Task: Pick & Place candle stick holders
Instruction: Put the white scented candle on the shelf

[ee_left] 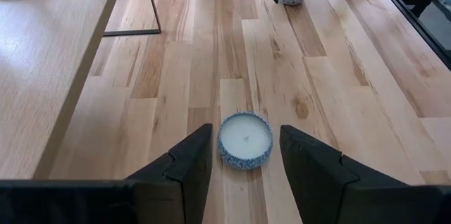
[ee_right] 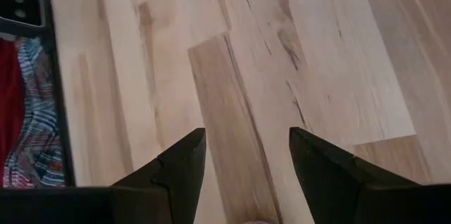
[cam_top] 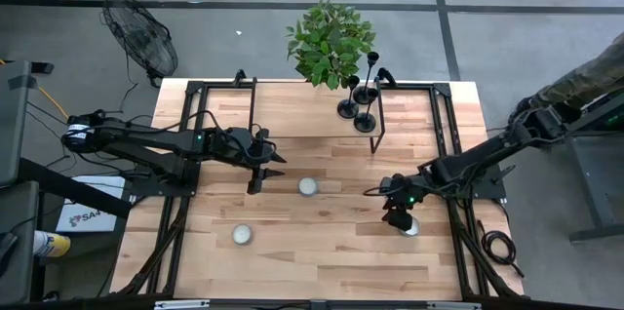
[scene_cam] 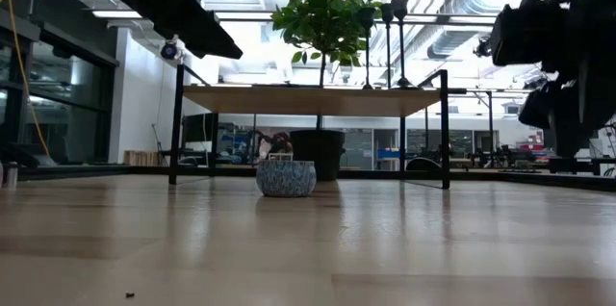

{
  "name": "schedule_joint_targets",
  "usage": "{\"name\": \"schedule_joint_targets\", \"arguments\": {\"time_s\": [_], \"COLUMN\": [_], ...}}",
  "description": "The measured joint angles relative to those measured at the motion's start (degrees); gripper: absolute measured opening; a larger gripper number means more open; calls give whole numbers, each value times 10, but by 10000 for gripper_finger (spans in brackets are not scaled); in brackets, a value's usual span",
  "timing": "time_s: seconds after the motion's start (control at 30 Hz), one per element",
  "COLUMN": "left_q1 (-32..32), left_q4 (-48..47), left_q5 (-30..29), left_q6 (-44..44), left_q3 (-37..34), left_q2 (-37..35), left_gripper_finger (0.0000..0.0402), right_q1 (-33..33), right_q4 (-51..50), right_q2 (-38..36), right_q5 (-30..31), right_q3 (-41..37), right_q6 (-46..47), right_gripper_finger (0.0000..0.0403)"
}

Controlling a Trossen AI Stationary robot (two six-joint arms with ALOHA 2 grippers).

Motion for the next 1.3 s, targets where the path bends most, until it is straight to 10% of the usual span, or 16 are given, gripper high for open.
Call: {"name": "schedule_joint_targets", "arguments": {"time_s": [0.73,1.3], "left_q1": [0,0], "left_q4": [0,-15], "left_q5": [0,6], "left_q6": [13,2], "left_q3": [0,0], "left_q2": [0,0], "left_gripper_finger": [163,163], "right_q1": [-23,31], "right_q4": [42,-348], "right_q2": [109,139], "right_q5": [-76,-32], "right_q3": [8,190], "right_q6": [-47,-56], "right_gripper_finger": [277,277]}}
